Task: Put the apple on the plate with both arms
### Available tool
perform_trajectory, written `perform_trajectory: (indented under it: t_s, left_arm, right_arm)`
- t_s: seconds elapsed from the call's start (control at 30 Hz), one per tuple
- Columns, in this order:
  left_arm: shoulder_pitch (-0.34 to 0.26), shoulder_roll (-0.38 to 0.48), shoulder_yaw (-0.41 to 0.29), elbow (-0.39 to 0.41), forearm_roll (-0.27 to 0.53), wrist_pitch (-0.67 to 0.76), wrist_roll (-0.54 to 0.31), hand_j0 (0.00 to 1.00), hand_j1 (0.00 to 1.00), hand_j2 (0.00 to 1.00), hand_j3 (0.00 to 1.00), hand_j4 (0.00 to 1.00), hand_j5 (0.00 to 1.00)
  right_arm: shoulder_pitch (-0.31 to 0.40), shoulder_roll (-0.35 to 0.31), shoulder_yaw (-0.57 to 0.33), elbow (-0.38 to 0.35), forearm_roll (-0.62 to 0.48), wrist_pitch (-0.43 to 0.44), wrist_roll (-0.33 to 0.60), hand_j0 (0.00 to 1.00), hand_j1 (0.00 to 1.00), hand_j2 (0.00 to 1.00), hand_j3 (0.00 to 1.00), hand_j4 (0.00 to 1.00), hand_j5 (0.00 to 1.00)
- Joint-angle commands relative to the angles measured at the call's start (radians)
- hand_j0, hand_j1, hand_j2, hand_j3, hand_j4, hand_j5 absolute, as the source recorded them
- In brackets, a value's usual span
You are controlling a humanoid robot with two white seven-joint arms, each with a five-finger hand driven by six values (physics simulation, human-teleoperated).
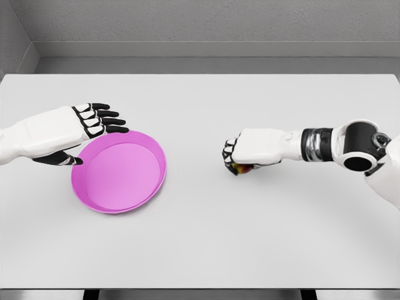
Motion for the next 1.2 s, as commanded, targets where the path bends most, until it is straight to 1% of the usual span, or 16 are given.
perform_trajectory:
  t_s: [0.0, 0.2, 0.5, 0.57, 0.7, 0.8, 0.87, 0.9, 0.93, 0.97, 1.0, 1.03, 1.17]
  left_arm:
    - [0.0, 0.001, 0.0, 0.0, 0.006, 0.001, 0.001, 1.0, 1.0, 1.0, 1.0, 1.0, 1.0]
    - [0.0, 0.001, 0.0, 0.0, 0.006, 0.001, 0.001, 1.0, 1.0, 1.0, 1.0, 1.0, 1.0]
    - [0.0, 0.001, 0.0, 0.0, 0.006, 0.001, 0.001, 1.0, 1.0, 1.0, 1.0, 1.0, 1.0]
    - [0.0, 0.001, 0.0, 0.001, 0.006, 0.001, 0.001, 1.0, 1.0, 1.0, 1.0, 1.0, 1.0]
    - [0.0, 0.001, 0.0, 0.001, 0.006, 0.001, 0.001, 1.0, 1.0, 1.0, 1.0, 1.0, 1.0]
    - [0.0, 0.001, 0.0, 0.001, 0.006, 0.001, 0.001, 1.0, 1.0, 1.0, 1.0, 1.0, 1.0]
    - [0.0, 0.001, 0.0, 0.001, 0.006, 0.001, 0.001, 1.0, 1.0, 1.0, 1.0, 1.0, 1.0]
    - [-0.002, 0.001, 0.0, 0.001, 0.006, 0.001, 0.001, 1.0, 1.0, 1.0, 1.0, 1.0, 1.0]
    - [-0.002, 0.001, 0.0, 0.001, 0.006, 0.001, 0.001, 1.0, 1.0, 1.0, 1.0, 1.0, 1.0]
    - [-0.002, 0.001, 0.0, 0.001, 0.006, 0.001, 0.001, 1.0, 1.0, 1.0, 1.0, 1.0, 1.0]
    - [-0.002, 0.001, 0.0, 0.001, 0.006, 0.001, 0.001, 1.0, 1.0, 1.0, 1.0, 1.0, 1.0]
    - [-0.002, 0.001, 0.0, 0.001, 0.006, 0.001, 0.001, 1.0, 1.0, 1.0, 1.0, 1.0, 1.0]
    - [-0.002, 0.001, 0.0, 0.001, 0.006, 0.001, 0.001, 1.0, 1.0, 1.0, 1.0, 1.0, 1.0]
  right_arm:
    - [0.0, 0.016, 0.008, -0.009, 0.0, 0.004, 0.001, 0.29, 0.29, 0.29, 0.29, 0.29, 0.29]
    - [-0.003, 0.051, 0.017, -0.009, 0.001, 0.004, 0.001, 0.29, 0.29, 0.29, 0.29, 0.29, 0.29]
    - [0.002, 0.065, 0.05, 0.002, 0.015, 0.004, 0.001, 0.29, 0.29, 0.29, 0.29, 0.29, 0.29]
    - [0.0, 0.069, 0.052, 0.024, 0.015, 0.004, 0.001, 0.29, 0.29, 0.29, 0.29, 0.29, 0.29]
    - [0.0, 0.069, 0.06, 0.031, 0.023, 0.004, 0.001, 0.31, 0.31, 0.31, 0.31, 0.31, 0.31]
    - [-0.002, 0.086, 0.06, 0.069, 0.024, 0.004, 0.001, 0.32, 0.32, 0.32, 0.32, 0.32, 0.32]
    - [-0.003, 0.088, 0.06, 0.067, 0.024, 0.004, 0.001, 0.33, 0.33, 0.33, 0.33, 0.33, 0.33]
    - [-0.002, 0.088, 0.06, 0.069, 0.027, 0.004, 0.001, 0.38, 0.38, 0.38, 0.38, 0.38, 0.38]
    - [-0.002, 0.088, 0.06, 0.069, 0.03, 0.004, 0.001, 0.55, 0.55, 0.55, 0.55, 0.55, 0.55]
    - [-0.002, 0.089, 0.06, 0.069, 0.03, 0.004, 0.001, 0.78, 0.78, 0.78, 0.78, 0.78, 0.78]
    - [-0.002, 0.092, 0.06, 0.069, 0.03, 0.004, 0.001, 0.93, 0.93, 0.93, 0.93, 0.93, 0.93]
    - [0.0, 0.098, 0.06, 0.067, 0.03, 0.004, 0.001, 0.99, 0.99, 0.99, 0.99, 0.99, 0.99]
    - [0.0, 0.1, 0.06, 0.067, 0.029, 0.004, 0.001, 0.99, 0.99, 0.99, 0.99, 0.99, 0.99]
